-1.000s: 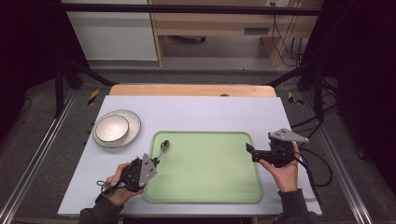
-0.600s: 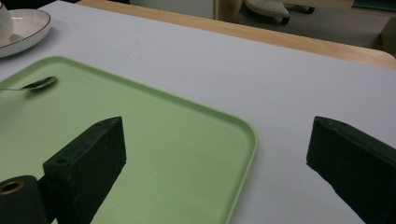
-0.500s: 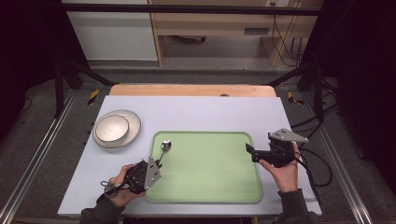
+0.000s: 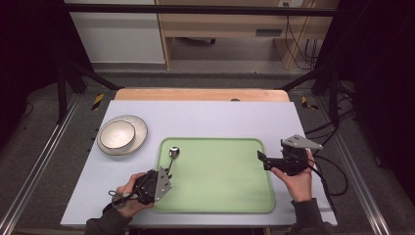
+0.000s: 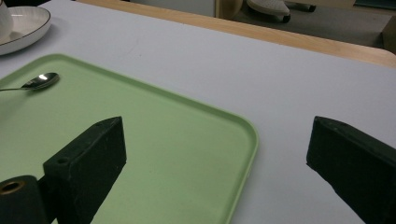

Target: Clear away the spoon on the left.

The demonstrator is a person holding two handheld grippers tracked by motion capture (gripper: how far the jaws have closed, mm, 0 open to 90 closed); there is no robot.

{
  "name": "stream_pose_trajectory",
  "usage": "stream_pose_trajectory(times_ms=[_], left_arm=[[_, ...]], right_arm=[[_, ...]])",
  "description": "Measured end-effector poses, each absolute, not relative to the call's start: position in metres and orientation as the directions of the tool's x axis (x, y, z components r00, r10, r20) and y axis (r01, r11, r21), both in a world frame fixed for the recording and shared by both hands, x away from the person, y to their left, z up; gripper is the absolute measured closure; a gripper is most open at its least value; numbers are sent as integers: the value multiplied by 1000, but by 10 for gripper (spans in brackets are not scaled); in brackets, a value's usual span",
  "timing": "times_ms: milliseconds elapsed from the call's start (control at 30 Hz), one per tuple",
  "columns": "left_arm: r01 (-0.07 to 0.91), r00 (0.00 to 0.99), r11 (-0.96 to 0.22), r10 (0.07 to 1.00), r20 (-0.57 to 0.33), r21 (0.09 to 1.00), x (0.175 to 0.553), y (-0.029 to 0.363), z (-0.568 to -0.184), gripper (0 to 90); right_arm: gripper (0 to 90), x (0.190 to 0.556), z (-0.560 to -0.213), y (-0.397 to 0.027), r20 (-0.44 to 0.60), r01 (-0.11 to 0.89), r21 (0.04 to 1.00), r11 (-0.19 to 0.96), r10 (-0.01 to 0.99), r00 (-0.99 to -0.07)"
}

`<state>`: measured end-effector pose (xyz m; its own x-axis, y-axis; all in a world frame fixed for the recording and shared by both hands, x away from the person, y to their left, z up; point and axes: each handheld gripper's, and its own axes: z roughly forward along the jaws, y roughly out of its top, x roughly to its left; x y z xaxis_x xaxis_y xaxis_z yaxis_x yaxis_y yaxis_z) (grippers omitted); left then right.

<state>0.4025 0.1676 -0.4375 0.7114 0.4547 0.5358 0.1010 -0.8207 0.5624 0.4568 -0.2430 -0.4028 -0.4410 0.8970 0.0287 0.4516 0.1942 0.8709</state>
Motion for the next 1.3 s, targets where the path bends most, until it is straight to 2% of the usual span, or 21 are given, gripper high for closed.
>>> stream_pose_trajectory(times_ms=[567,1300], left_arm=[[108,737,-831,436,517,546,404,165,-441,652],[138,762,-841,427,487,522,408,162,-448,456]], right_arm=[[50,457,-403,-243,28,454,869,197,896,-443],[50,458,-404,-242,27,459,865,203,895,-445]])
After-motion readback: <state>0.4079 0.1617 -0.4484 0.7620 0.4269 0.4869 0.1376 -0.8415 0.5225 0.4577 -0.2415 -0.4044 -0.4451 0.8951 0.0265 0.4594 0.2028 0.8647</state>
